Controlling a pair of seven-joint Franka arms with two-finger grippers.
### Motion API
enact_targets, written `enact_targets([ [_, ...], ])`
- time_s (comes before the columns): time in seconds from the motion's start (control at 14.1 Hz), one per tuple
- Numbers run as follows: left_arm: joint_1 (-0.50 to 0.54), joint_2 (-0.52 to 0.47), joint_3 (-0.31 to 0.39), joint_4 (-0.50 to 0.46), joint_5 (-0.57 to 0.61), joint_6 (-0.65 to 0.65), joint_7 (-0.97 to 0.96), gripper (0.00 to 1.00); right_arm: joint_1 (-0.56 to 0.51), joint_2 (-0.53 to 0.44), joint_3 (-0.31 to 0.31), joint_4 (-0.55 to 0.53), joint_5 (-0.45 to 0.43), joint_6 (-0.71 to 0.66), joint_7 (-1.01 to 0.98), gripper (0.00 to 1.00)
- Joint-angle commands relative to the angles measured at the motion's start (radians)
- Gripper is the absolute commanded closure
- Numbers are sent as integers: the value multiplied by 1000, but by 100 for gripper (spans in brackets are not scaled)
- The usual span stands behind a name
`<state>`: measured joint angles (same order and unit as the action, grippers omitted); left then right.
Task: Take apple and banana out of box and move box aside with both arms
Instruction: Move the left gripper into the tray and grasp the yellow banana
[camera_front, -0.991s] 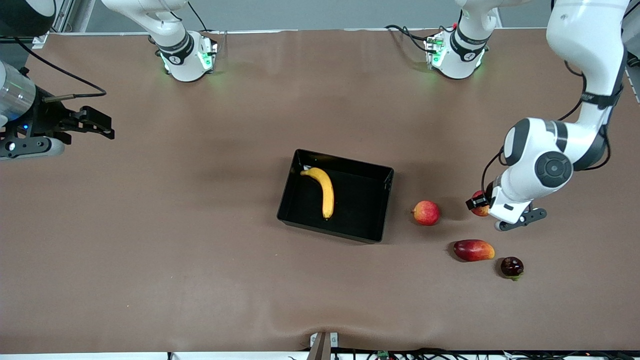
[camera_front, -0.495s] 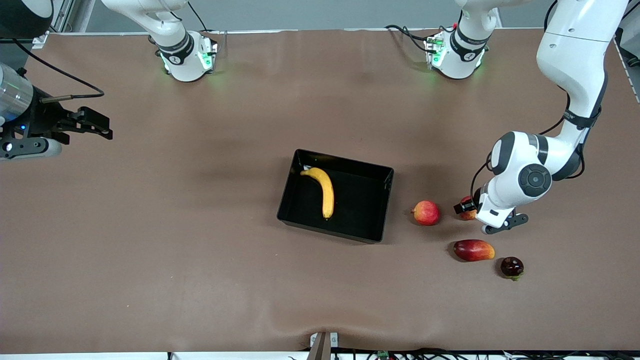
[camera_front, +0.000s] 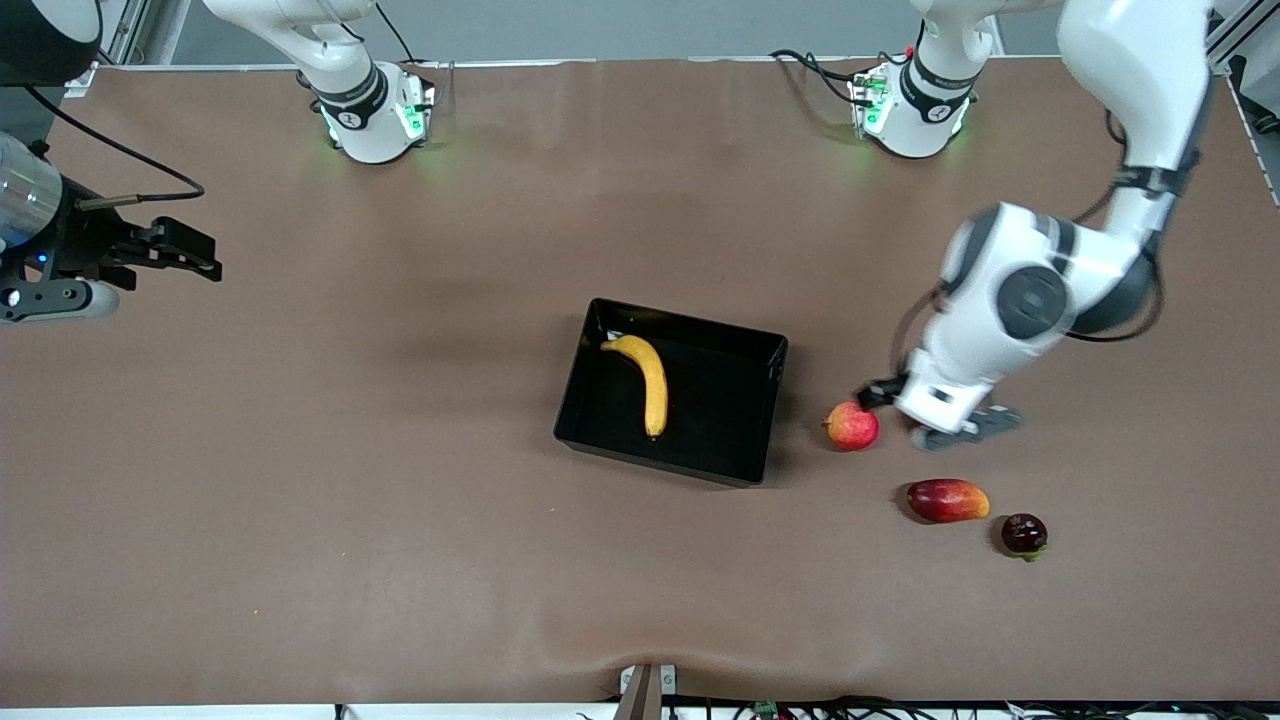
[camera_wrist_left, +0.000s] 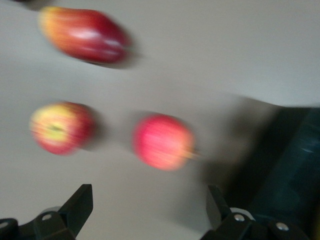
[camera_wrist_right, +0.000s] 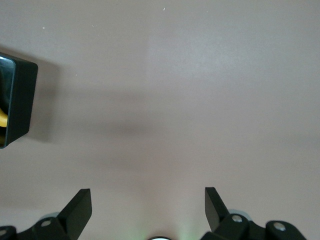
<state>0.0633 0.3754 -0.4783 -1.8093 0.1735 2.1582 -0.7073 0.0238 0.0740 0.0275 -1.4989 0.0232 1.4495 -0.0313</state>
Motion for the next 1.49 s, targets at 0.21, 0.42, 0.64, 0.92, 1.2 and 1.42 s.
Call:
enact_targets([
  [0.21,-268,258,-5,321,29,-34,-80,0,-41,-8,5,-6,6,-37,-9,0],
  [0.42,-437,365,91,450,34,-32,-101,0,-41,-14,5,-11,6,-20,-9,0],
  [0.64,-600,422,236,475,27,-14,-101,0,-50,-54,3,-72,6,35,-9,0],
  [0.92,-649,505,247,475,27,67,-126,0,-56,-68,3,-90,6,49,-9,0],
  [1.2,-688,551,254,472,34,112,-156,0,-51,-65,5,-89,6,35,-7,0],
  [1.42,-700,556,254,472,34,124,-161,100,-45,-62,8,-78,6,19,-2,0],
])
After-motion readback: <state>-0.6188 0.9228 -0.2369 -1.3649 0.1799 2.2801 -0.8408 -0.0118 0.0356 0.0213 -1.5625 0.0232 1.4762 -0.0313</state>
